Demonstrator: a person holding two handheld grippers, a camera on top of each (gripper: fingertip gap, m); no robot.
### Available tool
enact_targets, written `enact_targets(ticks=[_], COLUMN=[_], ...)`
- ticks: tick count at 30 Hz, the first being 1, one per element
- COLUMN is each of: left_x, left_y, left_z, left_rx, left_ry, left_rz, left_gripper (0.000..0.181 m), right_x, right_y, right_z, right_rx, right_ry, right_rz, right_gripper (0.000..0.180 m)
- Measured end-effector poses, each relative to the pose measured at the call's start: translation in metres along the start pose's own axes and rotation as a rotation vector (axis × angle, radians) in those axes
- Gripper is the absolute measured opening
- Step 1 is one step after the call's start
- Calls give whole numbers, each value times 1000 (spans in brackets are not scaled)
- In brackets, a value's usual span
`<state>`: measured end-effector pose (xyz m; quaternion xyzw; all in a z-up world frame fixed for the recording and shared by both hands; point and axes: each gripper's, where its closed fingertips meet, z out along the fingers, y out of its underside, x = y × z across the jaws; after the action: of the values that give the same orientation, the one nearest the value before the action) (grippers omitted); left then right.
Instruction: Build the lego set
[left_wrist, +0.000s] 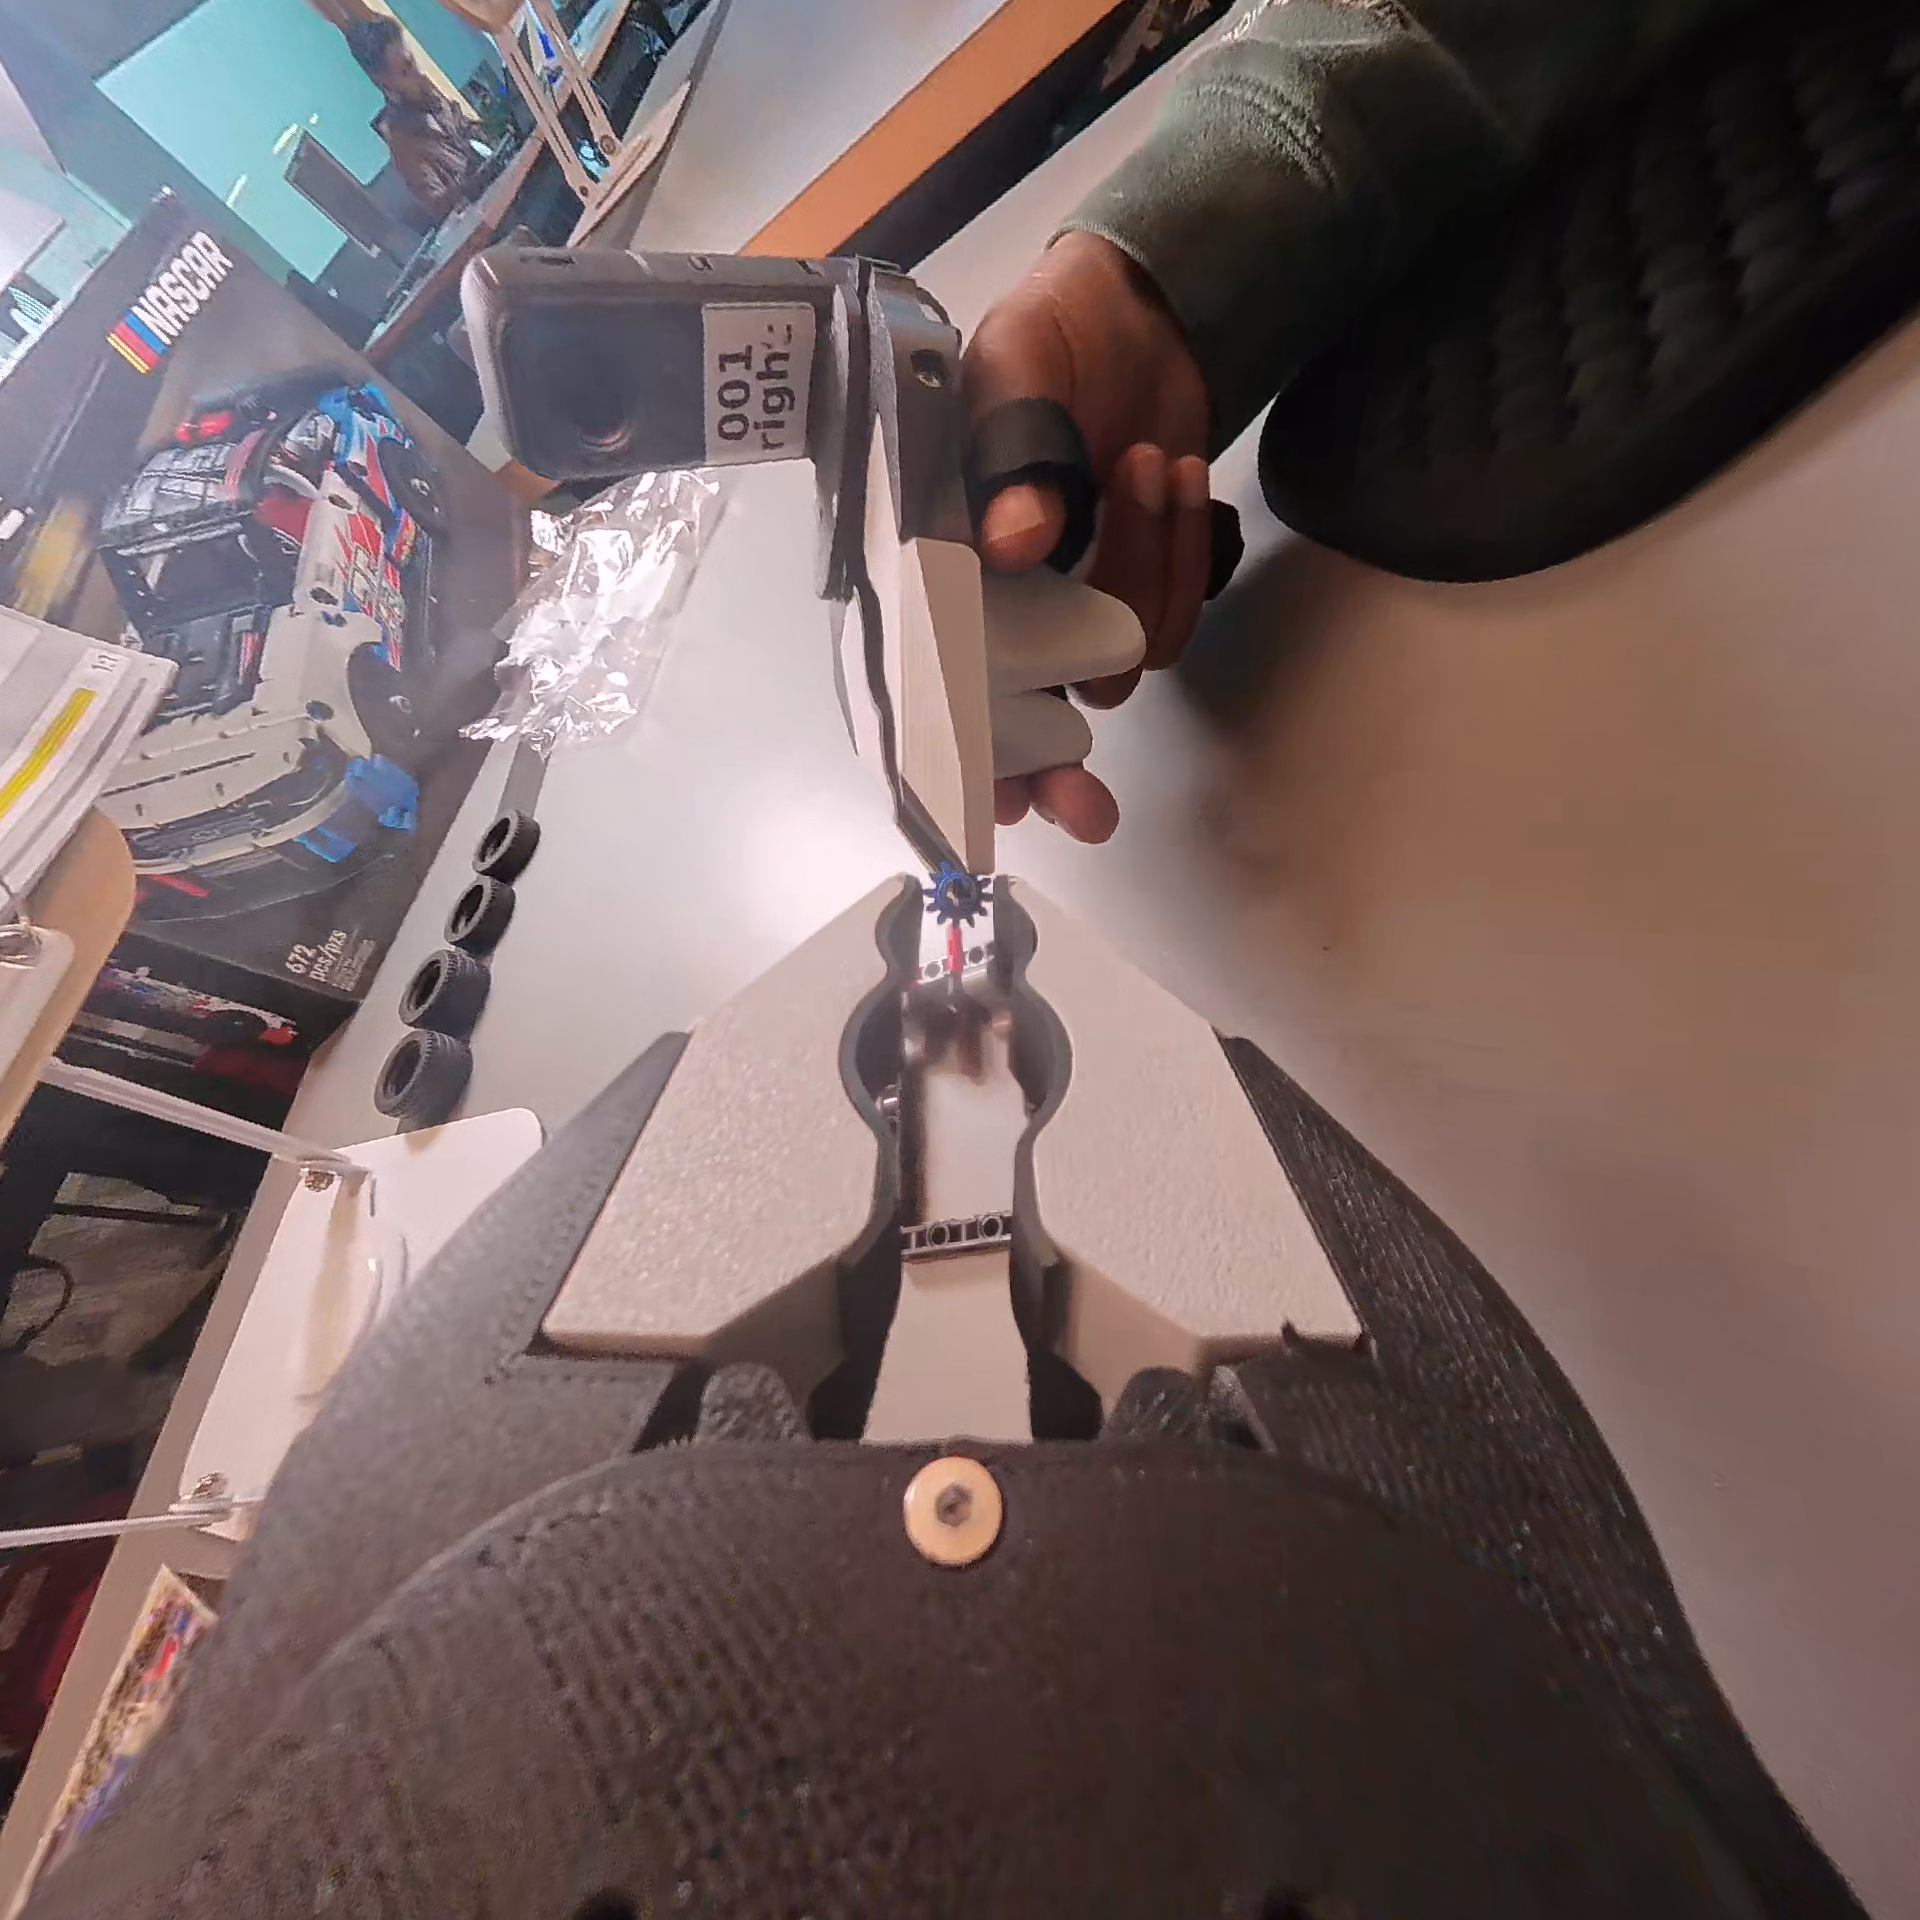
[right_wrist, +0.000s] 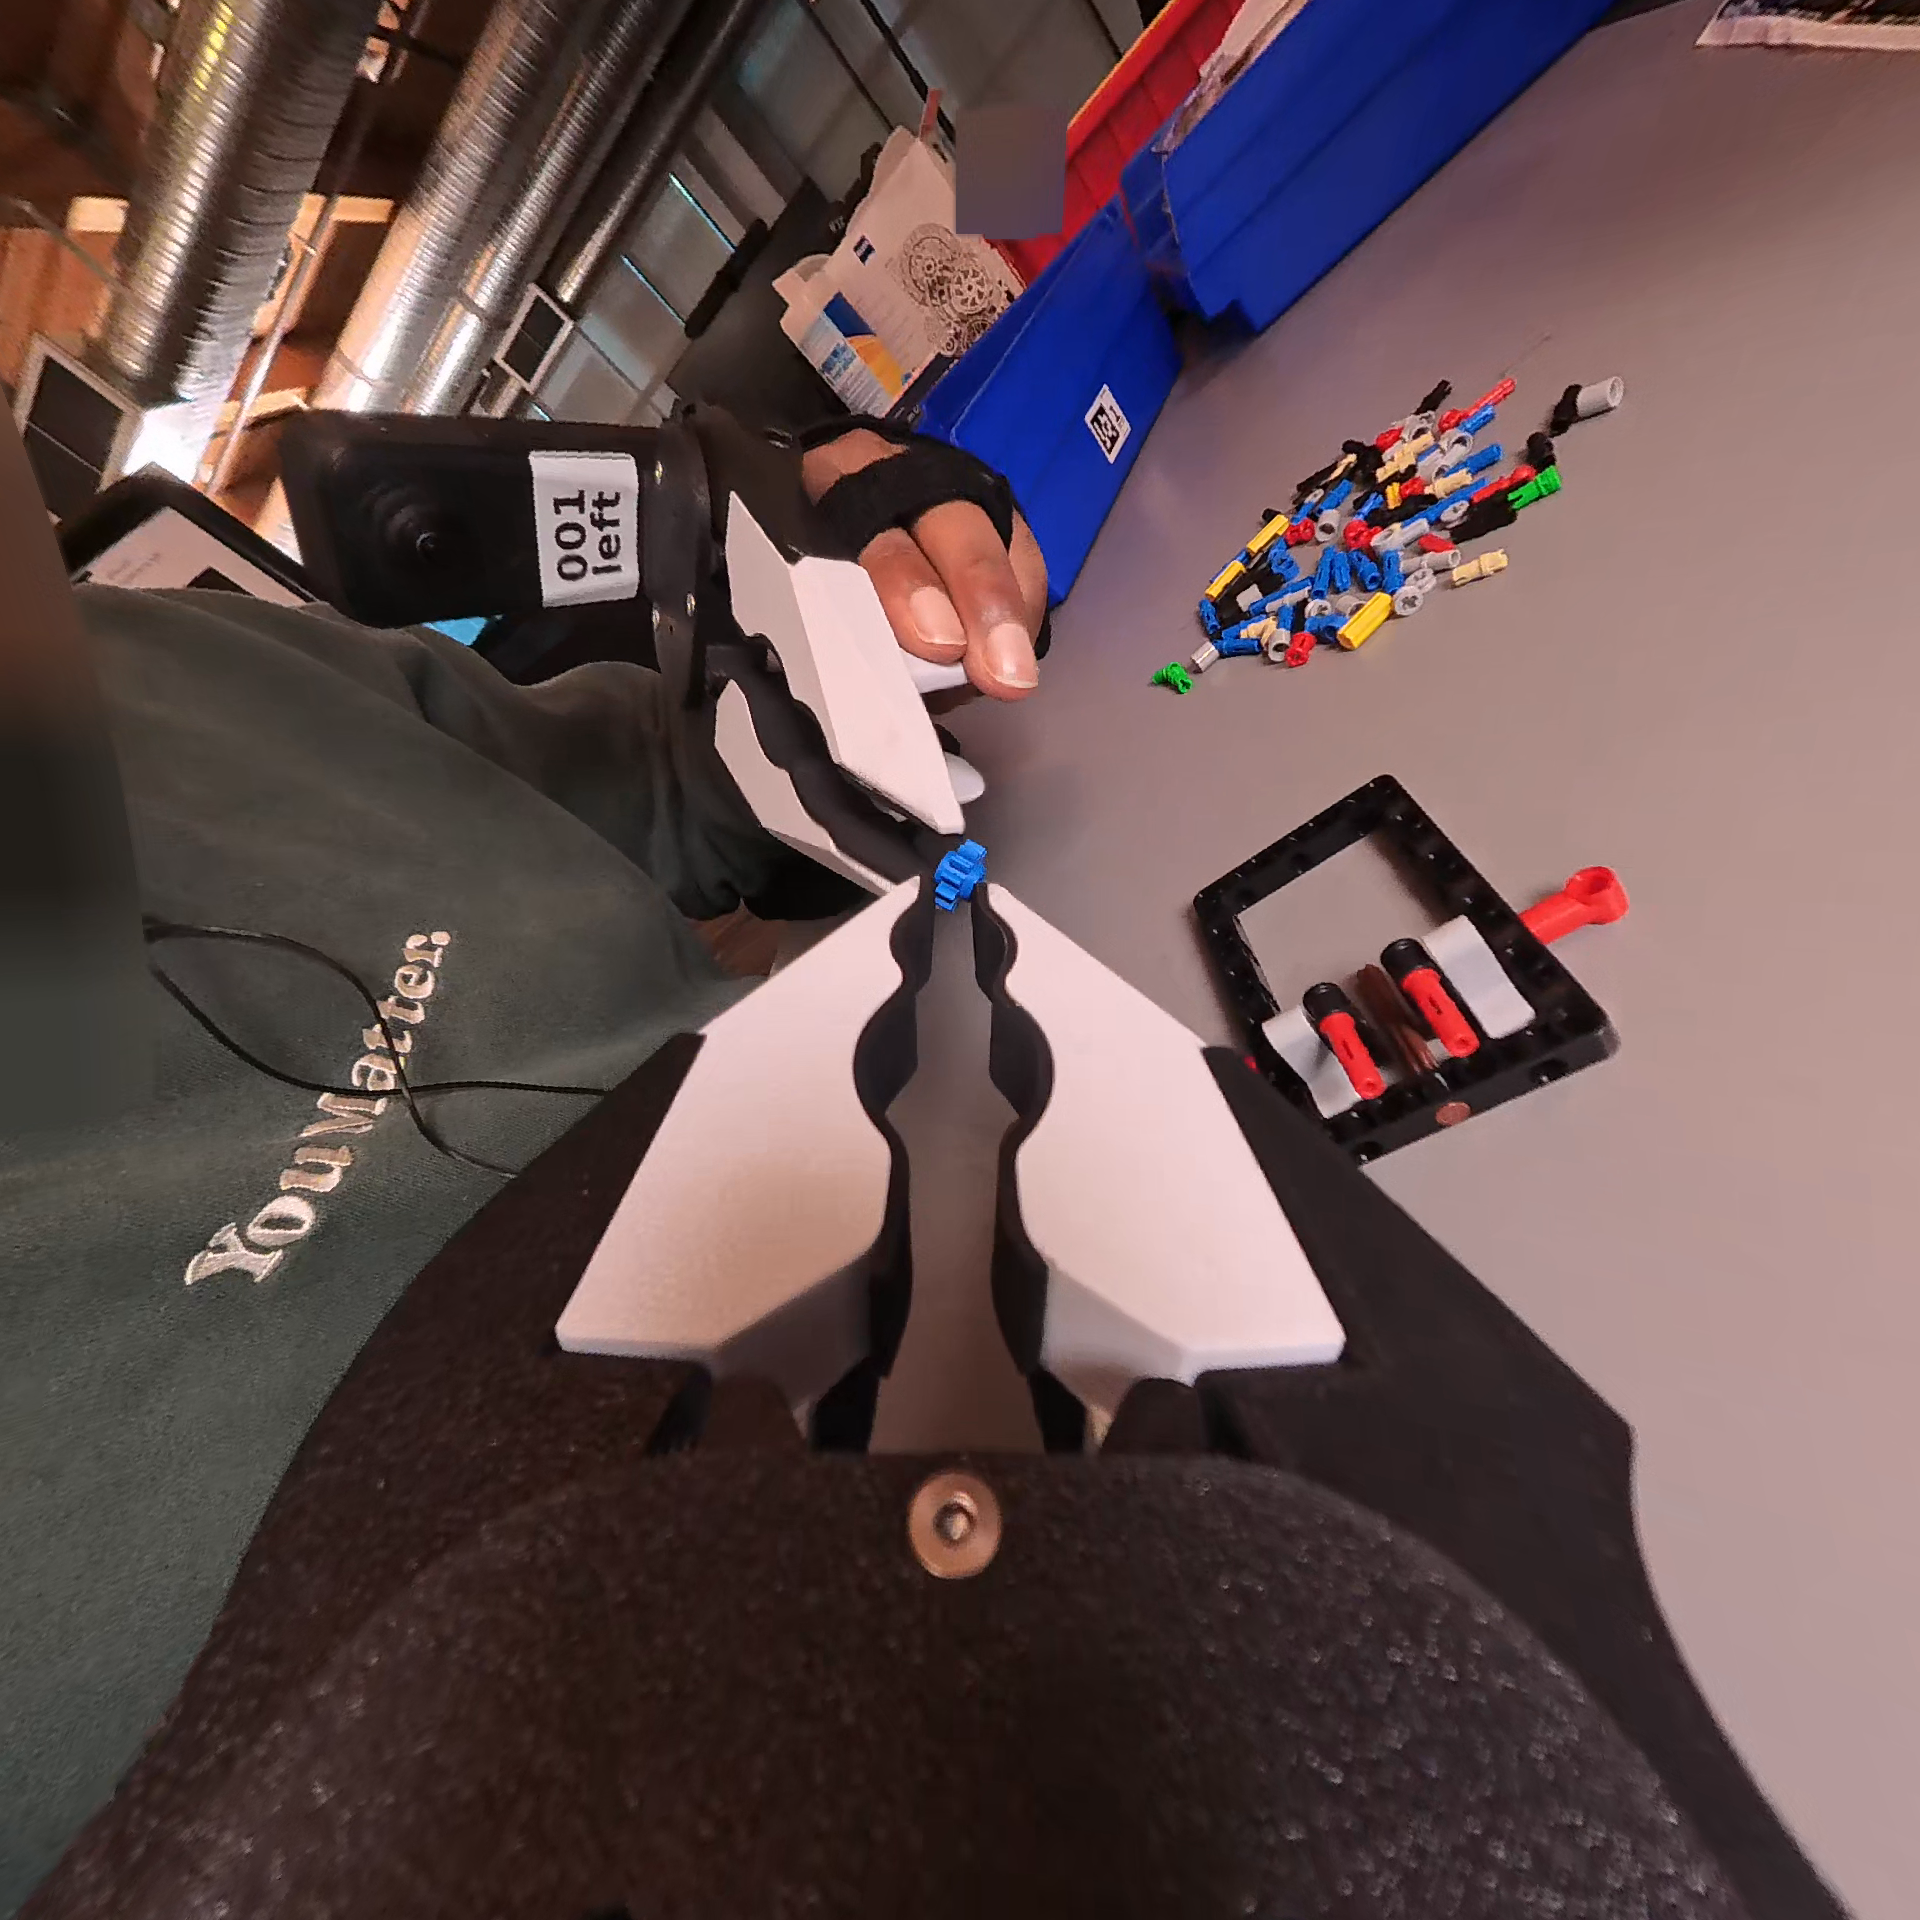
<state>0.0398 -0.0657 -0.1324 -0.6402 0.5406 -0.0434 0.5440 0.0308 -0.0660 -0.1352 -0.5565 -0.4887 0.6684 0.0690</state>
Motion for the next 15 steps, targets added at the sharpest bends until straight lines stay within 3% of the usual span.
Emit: enact_targets(ticks=[6,15], left_x=[10,12], left_y=[4,11], left_z=[-1,5], left_rx=[-9,-22], left_ry=[78,65], left_rz=[-65,-70], left_gripper=[11,12], right_x=[1,8], right_y=[9,15], right_z=[3,5], right_rx=[-46,-71], right_ry=[26,59], right_rz=[-9,27], right_gripper=[5,5])
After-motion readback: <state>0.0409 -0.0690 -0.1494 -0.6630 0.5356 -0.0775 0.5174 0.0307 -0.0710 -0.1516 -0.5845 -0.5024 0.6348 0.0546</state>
